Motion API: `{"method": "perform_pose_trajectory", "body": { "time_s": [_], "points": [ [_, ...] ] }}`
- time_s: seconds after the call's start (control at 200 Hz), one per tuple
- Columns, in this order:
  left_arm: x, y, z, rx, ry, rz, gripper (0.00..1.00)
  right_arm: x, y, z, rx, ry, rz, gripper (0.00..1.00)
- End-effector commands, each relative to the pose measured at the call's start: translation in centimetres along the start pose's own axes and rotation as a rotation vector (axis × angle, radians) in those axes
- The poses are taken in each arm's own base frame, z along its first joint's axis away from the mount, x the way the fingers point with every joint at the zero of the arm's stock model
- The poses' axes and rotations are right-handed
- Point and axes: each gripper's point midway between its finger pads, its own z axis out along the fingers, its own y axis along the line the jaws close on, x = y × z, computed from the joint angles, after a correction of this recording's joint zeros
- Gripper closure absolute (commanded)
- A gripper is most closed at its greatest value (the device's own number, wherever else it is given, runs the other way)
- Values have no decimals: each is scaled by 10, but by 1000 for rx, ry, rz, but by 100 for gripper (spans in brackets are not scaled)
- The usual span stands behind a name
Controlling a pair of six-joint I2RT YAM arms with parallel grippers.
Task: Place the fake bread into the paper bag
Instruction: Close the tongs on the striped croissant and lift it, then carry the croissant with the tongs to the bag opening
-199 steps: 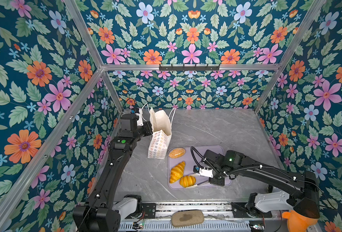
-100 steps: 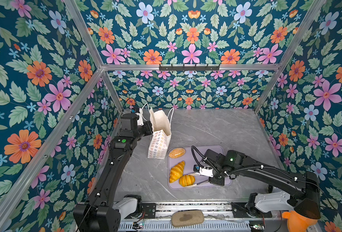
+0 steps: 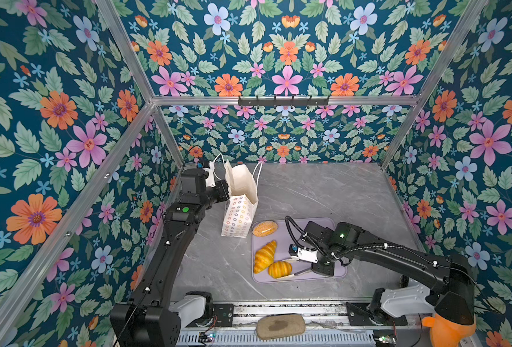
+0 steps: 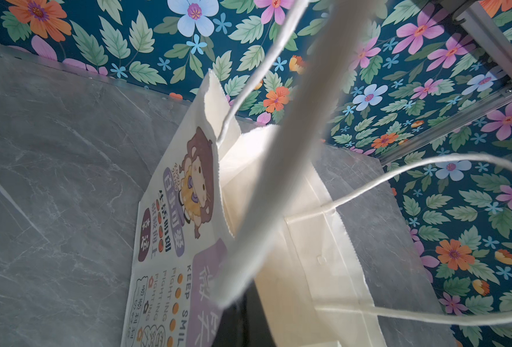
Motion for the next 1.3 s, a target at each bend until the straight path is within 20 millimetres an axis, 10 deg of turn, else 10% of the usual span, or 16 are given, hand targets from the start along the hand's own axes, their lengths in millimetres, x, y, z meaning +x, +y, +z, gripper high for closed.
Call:
{"method": "perform_pose_trajectory", "body": {
  "time_s": [0.0, 0.85, 1.295],
  "points": [
    [-3, -3, -1, 13, -7, -1, 100, -3, -2, -1, 1, -5, 11, 64],
    [0, 0, -8, -6, -15, -25, 100, -59, -9, -123, 29, -287, 145, 73],
    [-1, 14, -20, -111, -6, 14, 74, -115, -34, -203, 135, -538, 176, 73]
  ]
}}
